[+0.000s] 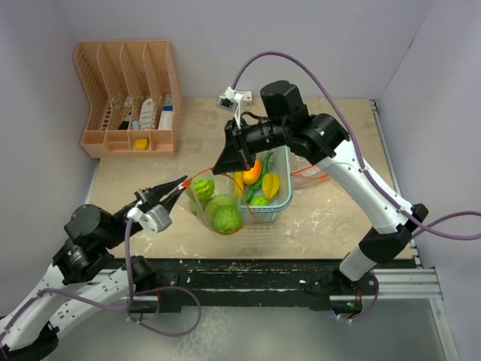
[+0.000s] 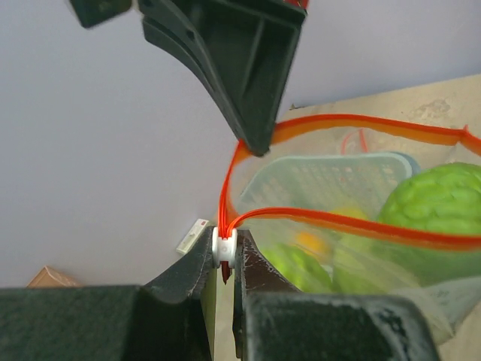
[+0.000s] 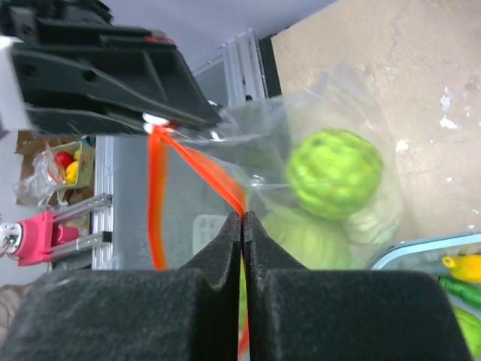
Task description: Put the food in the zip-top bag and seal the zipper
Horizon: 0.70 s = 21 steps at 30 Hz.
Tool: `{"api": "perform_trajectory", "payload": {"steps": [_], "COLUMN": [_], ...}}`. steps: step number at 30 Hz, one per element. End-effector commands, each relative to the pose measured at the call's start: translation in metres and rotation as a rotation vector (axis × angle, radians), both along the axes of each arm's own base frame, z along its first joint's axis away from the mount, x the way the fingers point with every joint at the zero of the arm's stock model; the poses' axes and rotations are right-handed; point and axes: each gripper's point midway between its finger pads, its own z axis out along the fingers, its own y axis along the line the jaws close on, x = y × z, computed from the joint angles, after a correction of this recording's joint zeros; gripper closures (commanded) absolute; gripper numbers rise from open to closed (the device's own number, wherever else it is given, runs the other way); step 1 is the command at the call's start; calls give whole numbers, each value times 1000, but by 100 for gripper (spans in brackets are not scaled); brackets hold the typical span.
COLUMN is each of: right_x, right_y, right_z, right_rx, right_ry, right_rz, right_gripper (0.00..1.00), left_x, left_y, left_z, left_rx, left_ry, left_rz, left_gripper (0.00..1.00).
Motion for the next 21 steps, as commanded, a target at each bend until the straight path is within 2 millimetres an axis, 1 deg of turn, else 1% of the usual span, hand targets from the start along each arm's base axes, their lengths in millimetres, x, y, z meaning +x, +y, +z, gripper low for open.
{"api": "perform_trajectory", "payload": {"steps": [1, 2, 4, 7, 8, 10, 12, 13, 16, 20, 21], "right_x": [18, 19, 19, 21, 19, 16, 13, 11, 8, -7, -8], "right_y": [-12, -13, -17, -24, -27, -32, -36, -38, -38, -28, -24], "right_z": [-9, -11, -9, 1, 5, 13, 18, 19, 21, 19, 15], "right_rx": [-46, -51, -49, -32, -22, 7, 40, 53, 91, 136, 135], "right_ry": [-77, -84, -107, -174, -199, -247, -287, -303, -337, -353, -358], "right_rz": [-117, -122, -131, -155, -157, -155, -156, -157, -139, -19, 1], "right_gripper": [100, 97, 85, 61, 52, 30, 7, 1, 0, 0, 0], "left_x": [-18, -19, -21, -22, -22, -24, -27, -29, -35, -42, -43], "left_y": [23, 23, 23, 20, 20, 19, 20, 19, 17, 14, 13], "left_z": [50, 47, 40, 23, 18, 10, 6, 4, -1, -6, -8], "left_rx": [-110, -103, -90, -65, -60, -55, -60, -59, -48, -31, -22], "left_ry": [-37, -28, -7, 50, 71, 121, 162, 181, 236, 306, 325], "left_rz": [13, 10, 2, -13, -15, -20, -31, -39, -62, -97, -100], "left_gripper": [100, 100, 100, 100, 100, 100, 100, 100, 100, 100, 100]}}
